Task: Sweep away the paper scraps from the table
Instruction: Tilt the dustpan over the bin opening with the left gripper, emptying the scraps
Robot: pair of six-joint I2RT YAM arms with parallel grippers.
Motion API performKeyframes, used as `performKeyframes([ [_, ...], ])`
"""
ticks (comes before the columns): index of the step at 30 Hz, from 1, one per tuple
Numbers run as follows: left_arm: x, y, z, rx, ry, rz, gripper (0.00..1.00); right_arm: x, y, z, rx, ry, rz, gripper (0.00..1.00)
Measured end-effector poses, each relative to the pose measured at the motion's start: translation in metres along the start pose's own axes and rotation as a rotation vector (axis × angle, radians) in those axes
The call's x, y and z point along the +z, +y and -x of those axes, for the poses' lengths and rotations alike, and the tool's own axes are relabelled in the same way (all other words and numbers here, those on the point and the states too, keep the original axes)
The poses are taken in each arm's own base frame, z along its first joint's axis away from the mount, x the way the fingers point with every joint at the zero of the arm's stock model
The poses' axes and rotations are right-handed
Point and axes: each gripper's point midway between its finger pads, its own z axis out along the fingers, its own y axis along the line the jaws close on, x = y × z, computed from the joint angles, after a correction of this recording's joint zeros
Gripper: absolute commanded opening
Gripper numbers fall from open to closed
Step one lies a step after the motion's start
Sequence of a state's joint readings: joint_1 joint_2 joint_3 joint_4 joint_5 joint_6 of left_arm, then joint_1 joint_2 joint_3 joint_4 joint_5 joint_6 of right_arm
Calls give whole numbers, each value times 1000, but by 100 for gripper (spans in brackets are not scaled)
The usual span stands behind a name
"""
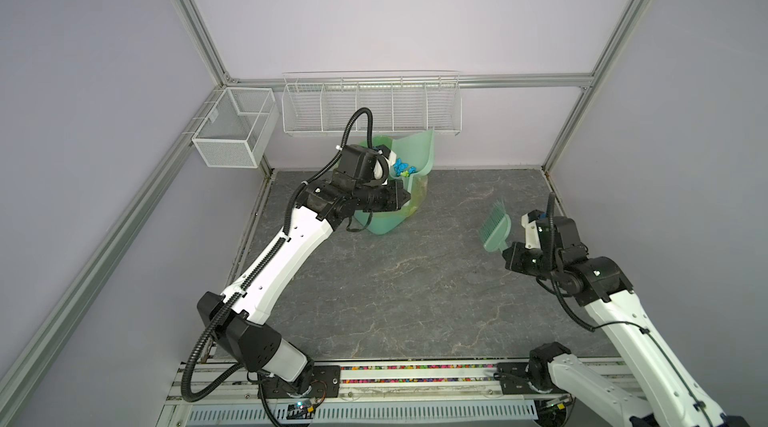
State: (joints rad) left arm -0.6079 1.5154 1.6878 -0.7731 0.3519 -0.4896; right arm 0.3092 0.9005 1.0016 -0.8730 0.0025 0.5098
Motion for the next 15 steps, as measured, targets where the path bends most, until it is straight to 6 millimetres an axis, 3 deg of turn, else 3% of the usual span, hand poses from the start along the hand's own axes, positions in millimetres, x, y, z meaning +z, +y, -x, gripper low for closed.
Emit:
performKeyframes([
  [6, -8, 20, 21, -101, -67, -81, 0, 0, 1, 0, 0, 2, 3, 7],
  [10, -6, 39, 24, -178, -82, -120, 0, 0, 2, -1, 4, 5, 10, 7],
  [15, -4, 42, 30, -245, -94, -208, 0, 0, 4, -2, 11, 10, 23, 7],
])
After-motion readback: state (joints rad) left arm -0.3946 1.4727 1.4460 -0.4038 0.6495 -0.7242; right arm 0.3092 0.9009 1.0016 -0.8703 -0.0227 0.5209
